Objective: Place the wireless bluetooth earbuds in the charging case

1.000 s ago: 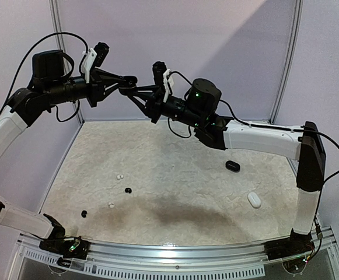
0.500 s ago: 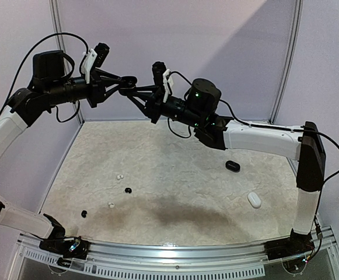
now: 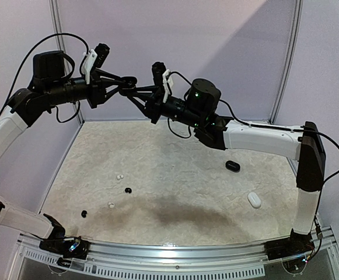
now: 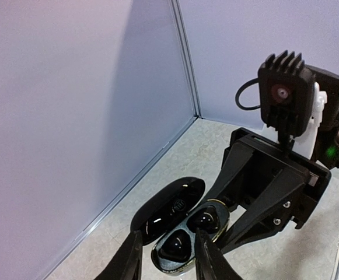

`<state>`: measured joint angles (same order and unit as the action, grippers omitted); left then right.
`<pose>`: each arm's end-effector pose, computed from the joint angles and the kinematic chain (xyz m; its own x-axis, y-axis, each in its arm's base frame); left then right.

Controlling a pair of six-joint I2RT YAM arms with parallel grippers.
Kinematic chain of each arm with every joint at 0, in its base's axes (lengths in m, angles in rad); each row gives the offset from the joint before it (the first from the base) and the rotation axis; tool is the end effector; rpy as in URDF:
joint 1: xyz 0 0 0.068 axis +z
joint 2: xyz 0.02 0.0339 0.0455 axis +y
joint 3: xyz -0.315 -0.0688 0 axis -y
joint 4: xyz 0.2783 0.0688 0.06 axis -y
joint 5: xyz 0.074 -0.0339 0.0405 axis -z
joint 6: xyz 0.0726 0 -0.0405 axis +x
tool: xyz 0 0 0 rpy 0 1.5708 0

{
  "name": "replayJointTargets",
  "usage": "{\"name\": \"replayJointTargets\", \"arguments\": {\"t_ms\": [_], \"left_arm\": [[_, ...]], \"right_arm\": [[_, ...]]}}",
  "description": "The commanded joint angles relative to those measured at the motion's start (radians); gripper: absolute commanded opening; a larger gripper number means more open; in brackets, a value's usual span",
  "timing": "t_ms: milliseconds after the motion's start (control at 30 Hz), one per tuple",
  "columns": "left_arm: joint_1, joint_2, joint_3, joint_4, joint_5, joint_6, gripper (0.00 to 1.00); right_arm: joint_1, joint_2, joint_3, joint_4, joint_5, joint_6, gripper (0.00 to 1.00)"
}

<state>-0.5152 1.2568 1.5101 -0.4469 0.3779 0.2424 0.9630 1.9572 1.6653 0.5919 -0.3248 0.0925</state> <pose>0.2617 -0.1790 0.5137 0.0230 0.2433 -0.9697 0.7906 0.5892 0.1666 0.3002 0.4721 0.4249 0.0801 0.2684 -0.9600 -0.9636 0.2673 -0.0057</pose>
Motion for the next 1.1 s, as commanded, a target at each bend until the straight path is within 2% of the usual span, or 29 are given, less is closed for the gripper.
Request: {"name": "replayJointTargets", "arguments": {"t_ms": [0, 167, 400, 533, 600, 733, 867, 967, 1067], "left_arm": [[-0.014, 0.007, -0.017, -0.036, 0.008, -0.001, 0.33], [-0.014, 0.005, -0.016, -0.033, 0.009, -0.002, 0.35], [-0.014, -0.036, 0.005, -0.021, 0.1, 0.024, 0.45], [-0.014, -0.069, 0.009, -0.015, 0.121, 0.024, 0.48], [-0.012, -0.085, 0.01, 0.028, 0.044, -0.009, 0.48], [-0.003, -0.093, 0.001, 0.129, -0.227, -0.015, 0.5], [0.013, -0.054, -0.002, 0.077, -0.324, 0.002, 0.5], [0.024, -0.02, 0.001, 0.032, -0.3, -0.022, 0.51], [0.024, 0.004, 0.008, -0.008, -0.133, -0.024, 0.52]], "right_arm": [[0.009, 0.012, 0.047, 0.037, -0.008, 0.004, 0.0], [0.007, 0.011, 0.046, 0.025, -0.005, 0.003, 0.0], [-0.017, 0.013, 0.04, 0.008, 0.006, 0.066, 0.0], [-0.03, 0.003, 0.025, -0.003, 0.006, 0.063, 0.0], [-0.031, -0.007, 0.008, -0.005, -0.003, 0.049, 0.0], [-0.031, -0.041, -0.023, -0.024, -0.053, 0.007, 0.0], [-0.024, -0.066, -0.043, -0.009, -0.188, -0.016, 0.0], [-0.011, -0.071, -0.035, -0.018, -0.257, -0.027, 0.0], [0.003, -0.062, -0.014, -0.038, -0.285, -0.032, 0.0]]}}
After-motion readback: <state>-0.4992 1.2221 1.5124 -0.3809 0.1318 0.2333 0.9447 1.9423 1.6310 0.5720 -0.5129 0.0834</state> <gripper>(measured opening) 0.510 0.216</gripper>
